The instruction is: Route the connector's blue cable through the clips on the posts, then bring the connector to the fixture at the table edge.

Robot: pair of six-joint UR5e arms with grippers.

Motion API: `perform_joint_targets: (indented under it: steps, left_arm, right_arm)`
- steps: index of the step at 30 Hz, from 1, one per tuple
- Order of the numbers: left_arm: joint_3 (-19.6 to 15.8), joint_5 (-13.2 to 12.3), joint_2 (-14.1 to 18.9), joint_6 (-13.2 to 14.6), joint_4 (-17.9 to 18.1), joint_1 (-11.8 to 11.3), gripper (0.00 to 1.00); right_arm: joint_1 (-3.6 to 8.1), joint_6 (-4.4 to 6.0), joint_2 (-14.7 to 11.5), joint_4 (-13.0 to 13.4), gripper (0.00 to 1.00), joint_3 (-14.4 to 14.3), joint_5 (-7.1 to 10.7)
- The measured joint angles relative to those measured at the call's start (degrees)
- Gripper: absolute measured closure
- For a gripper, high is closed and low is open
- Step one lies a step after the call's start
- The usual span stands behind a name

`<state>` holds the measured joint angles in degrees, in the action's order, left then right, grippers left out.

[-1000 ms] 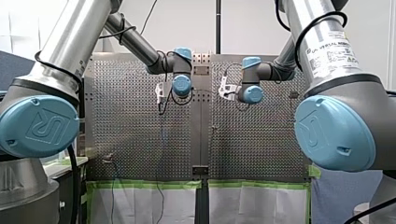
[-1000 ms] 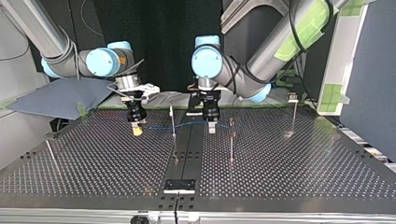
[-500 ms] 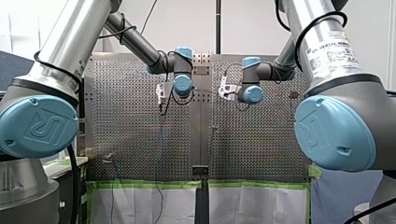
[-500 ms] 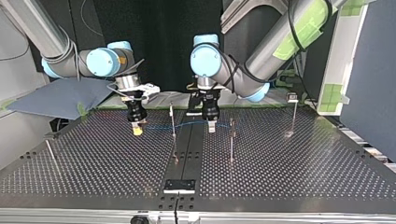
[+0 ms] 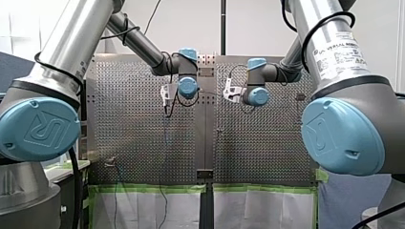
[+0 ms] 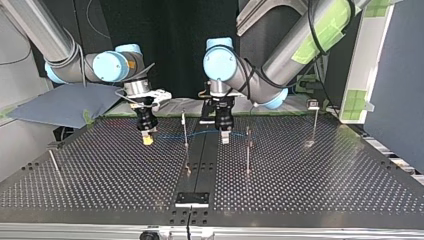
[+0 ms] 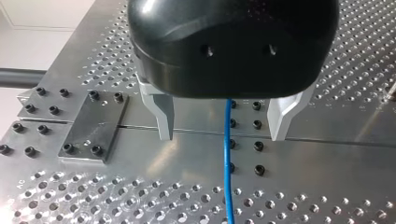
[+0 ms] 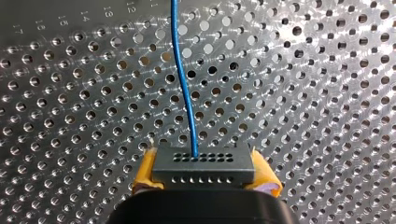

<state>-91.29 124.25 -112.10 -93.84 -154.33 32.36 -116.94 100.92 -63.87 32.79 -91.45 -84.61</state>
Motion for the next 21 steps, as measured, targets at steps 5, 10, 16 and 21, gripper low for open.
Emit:
perform_joint_targets:
  steps: [5,10,16,21]
  left_arm:
    - [0.0,0.2,0.0,0.1,0.1,0.1,0.0]
    - [-0.2,0.0,0.0,0.1,0.5,0.1,0.25]
    - [-0.6,-0.2,0.0,0.1,1.1,0.1,0.88]
    - [-0.7,-0.2,0.0,0.0,1.0,0.1,1.0]
  right_arm:
    - [0.0,0.0,0.0,0.0,0.98,0.0,0.02]
    - [-0.01,0.0,0.0,0.0,0.98,0.0,0.03]
    - [-0.01,0.0,0.0,-0.1,0.98,0.0,0.04]
    - [-0.01,0.0,0.0,-0.1,0.98,0.0,0.04]
